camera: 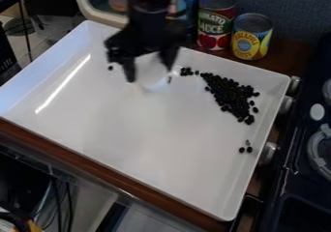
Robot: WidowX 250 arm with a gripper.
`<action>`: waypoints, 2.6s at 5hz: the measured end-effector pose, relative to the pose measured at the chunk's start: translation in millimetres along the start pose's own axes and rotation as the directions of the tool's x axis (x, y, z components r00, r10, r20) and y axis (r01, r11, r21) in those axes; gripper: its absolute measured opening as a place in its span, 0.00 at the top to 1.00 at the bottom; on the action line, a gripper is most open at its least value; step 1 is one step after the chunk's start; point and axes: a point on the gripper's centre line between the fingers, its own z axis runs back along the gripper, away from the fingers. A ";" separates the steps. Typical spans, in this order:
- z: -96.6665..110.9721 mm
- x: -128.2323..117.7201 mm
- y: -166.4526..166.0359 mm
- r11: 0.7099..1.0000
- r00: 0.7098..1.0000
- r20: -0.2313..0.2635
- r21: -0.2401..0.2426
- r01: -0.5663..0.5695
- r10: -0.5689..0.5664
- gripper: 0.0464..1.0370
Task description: Sweep into pile
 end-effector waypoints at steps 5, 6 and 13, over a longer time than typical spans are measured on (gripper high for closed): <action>-85.4 132.8 86.9 0.914 0.922 -0.048 0.122 0.388 -0.385 0.29; -92.5 130.7 81.4 0.912 0.920 -0.047 0.124 0.392 -0.389 0.29; -119.2 117.7 41.9 0.880 0.892 -0.056 0.151 0.451 -0.448 0.29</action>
